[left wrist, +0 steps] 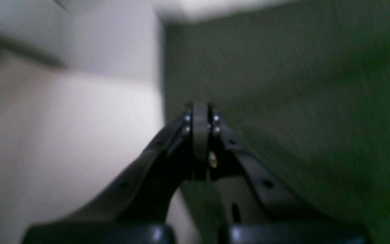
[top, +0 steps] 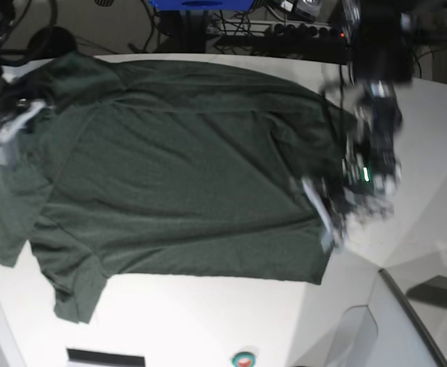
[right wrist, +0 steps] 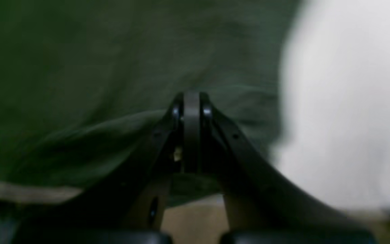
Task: Layout the t-shirt on the table in an organized manner, then fold the t-shirt properly
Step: 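Grasp the shirt's shoulder edges with both grippers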
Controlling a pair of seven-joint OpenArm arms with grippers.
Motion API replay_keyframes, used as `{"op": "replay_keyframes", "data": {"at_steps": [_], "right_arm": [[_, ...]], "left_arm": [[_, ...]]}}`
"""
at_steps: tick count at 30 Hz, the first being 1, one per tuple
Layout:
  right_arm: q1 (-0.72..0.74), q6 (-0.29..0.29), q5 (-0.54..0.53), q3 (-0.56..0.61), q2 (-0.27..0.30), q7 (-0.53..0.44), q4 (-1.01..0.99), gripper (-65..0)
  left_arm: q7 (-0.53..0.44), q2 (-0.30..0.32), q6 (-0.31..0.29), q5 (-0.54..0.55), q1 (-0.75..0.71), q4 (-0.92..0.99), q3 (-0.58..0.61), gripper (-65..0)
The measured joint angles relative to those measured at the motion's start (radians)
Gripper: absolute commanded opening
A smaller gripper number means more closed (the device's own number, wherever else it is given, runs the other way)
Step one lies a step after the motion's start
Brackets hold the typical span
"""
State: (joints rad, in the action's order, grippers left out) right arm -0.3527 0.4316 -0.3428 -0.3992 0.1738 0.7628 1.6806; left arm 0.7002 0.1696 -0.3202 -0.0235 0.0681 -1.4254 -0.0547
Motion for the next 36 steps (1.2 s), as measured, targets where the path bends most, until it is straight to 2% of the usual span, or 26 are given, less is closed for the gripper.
{"op": "replay_keyframes", "data": {"at_steps": [2, 7, 9, 11, 14, 19, 23, 31, 33, 36], "right_arm": [[-0.016, 0.024, -0.01, 0.079, 0.02, -0.003, 0.006, -64.8], [0.0, 0.024, 0.009, 0.061, 0.016, -0.007, -0.006, -64.8], [0.031, 0.024, 0.002, 0.061, 0.019, -0.029, -0.031, -64.8], [0.077, 0.024, 0.003, 0.061, 0.016, -0.027, -0.083, -64.8], [0.109, 0.023, 0.0, 0.061, 0.015, -0.035, -0.153, -64.8], [0.048, 0.026, 0.011, 0.081, 0.019, -0.026, -0.118, -64.8], [0.079, 0.026, 0.005, 0.141, 0.025, -0.039, -0.088, -64.8], [0.197, 0.027, 0.002, 0.453, 0.028, -0.021, -0.077, -64.8], [0.241, 0.028, 0.001, 0.547, 0.052, -0.027, -0.086, -64.8], [0.31, 0.029, 0.005, 0.637, 0.06, -0.005, -0.135, -64.8]], "left_arm": [[0.012, -0.008, -0.006, 0.0, -0.099, -0.069, -0.007, -65.0], [-0.018, 0.006, 0.011, -0.006, -0.206, -0.14, -0.089, -65.0], [-0.03, 0.01, 0.006, -0.008, -0.219, -0.101, -0.087, -65.0], [-0.079, -0.008, 0.005, 0.001, -0.219, -0.064, -0.081, -65.0], [-0.092, -0.033, 0.0, 0.001, -0.208, -0.034, -0.084, -65.0], [-0.098, -0.027, 0.003, 0.0, -0.238, -0.056, -0.092, -65.0], [-0.098, -0.03, 0.003, 0.001, -0.243, -0.034, -0.091, -65.0], [-0.099, -0.034, 0.007, 0.001, -0.106, 0.013, -0.085, -65.0], [-0.092, -0.045, 0.007, -0.007, -0.122, -0.027, -0.09, -65.0], [-0.017, -0.046, 0.001, -0.001, -0.206, -0.128, -0.091, -65.0]]}}
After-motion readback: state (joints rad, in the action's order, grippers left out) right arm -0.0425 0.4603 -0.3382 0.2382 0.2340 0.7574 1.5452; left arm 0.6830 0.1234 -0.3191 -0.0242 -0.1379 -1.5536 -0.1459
